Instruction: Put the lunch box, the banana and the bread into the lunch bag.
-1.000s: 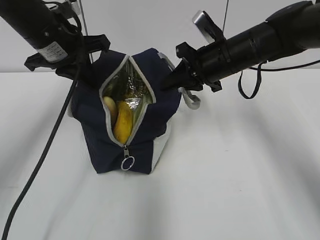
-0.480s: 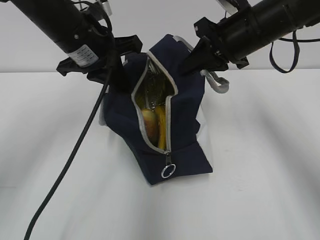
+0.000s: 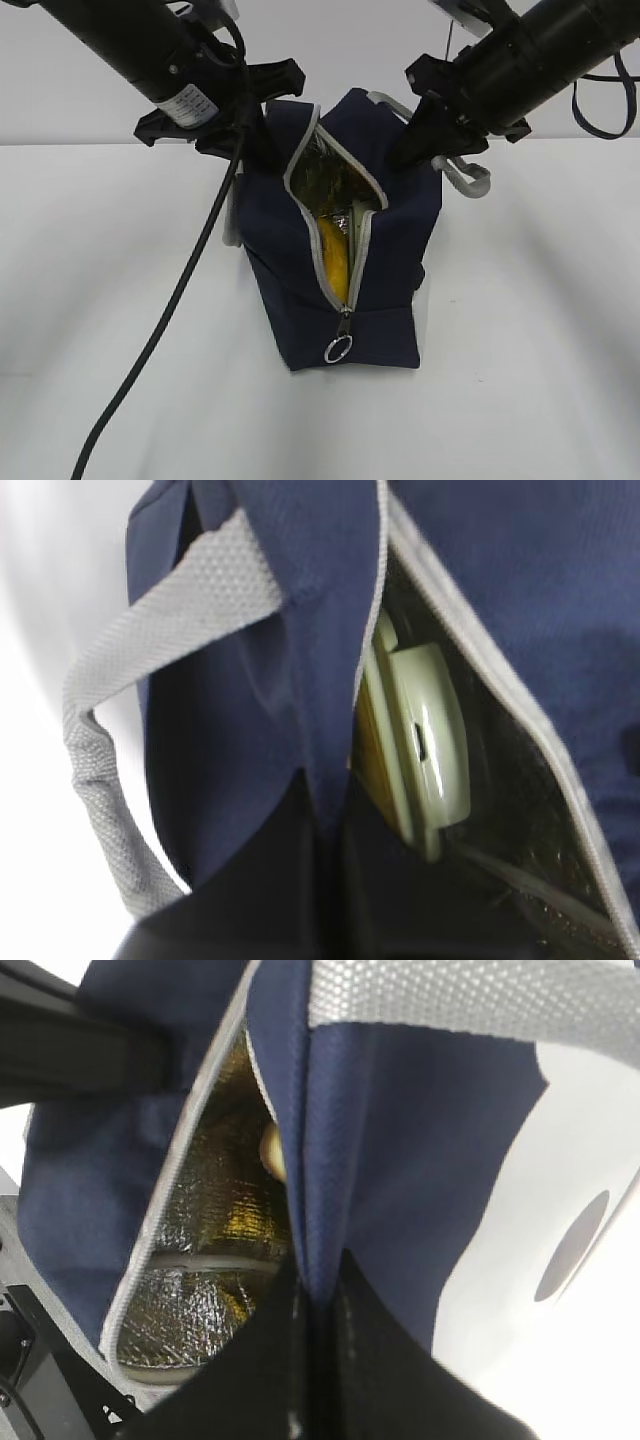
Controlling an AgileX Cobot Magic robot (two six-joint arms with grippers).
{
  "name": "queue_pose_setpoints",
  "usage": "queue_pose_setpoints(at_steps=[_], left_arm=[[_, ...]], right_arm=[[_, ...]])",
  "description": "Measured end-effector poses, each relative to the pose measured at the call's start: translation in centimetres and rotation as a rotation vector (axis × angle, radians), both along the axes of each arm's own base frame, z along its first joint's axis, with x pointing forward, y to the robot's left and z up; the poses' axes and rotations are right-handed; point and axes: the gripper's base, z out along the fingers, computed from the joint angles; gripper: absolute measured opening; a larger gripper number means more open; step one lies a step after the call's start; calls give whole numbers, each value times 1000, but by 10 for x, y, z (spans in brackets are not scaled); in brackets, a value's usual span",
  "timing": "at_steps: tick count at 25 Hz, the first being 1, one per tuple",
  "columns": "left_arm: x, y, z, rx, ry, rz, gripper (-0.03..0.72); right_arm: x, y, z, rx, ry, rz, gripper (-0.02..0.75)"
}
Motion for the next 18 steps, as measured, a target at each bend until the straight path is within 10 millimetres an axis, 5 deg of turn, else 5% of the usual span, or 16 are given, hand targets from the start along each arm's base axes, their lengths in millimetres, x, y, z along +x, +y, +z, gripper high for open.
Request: queue_pose_setpoints(at_steps=[18], left_arm=[[9, -1, -14, 35, -12, 2, 0]], right_arm=[[0, 2, 0, 5, 9, -8, 2]])
